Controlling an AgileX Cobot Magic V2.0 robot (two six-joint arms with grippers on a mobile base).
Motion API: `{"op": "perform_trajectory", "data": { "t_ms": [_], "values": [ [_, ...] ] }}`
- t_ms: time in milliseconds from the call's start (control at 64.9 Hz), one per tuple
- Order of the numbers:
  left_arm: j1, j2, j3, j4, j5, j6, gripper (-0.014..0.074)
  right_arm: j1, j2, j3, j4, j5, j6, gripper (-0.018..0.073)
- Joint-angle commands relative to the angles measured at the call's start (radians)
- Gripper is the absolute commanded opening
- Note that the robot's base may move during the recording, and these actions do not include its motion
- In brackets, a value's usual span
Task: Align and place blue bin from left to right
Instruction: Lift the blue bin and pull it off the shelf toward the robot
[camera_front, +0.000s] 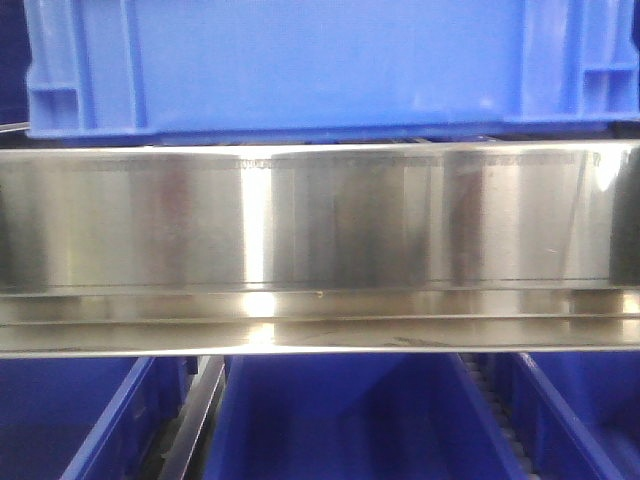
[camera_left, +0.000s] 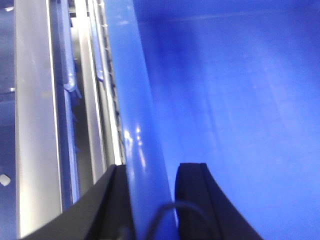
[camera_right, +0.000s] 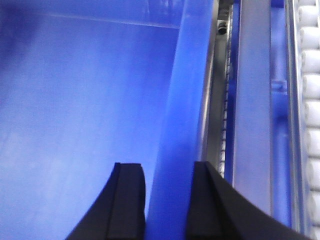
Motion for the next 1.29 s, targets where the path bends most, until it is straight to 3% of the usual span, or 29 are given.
{"op": "perform_trajectory", "data": {
  "t_ms": [0, 185, 447, 1278],
  "values": [
    [-0.006, -0.063, -0.012, -0.097, -0.059, 0.009, -0.0111, 0.003, -0.049, -0.009, 0.036, -0.056, -0.014, -0.0066],
    [-0.006, -0.126, -0.012, -0.109, -0.059, 0.009, -0.0111, 0.003, -0.113, -0.009, 0.036, -0.06, -0.014, -0.0066],
    [-0.006, -0.22, -0.012, -0.187, -0.086, 0.009, -0.0111, 0.003, -0.217, -0.009, 0.042, -0.105, -0.014, -0.0066],
    [-0.006, -0.261, -0.012, -0.167, -0.104, 0.009, -0.0111, 0.003, -0.261, -0.009, 0.042, -0.131, -0.014, -0.0066]
  ]
}}
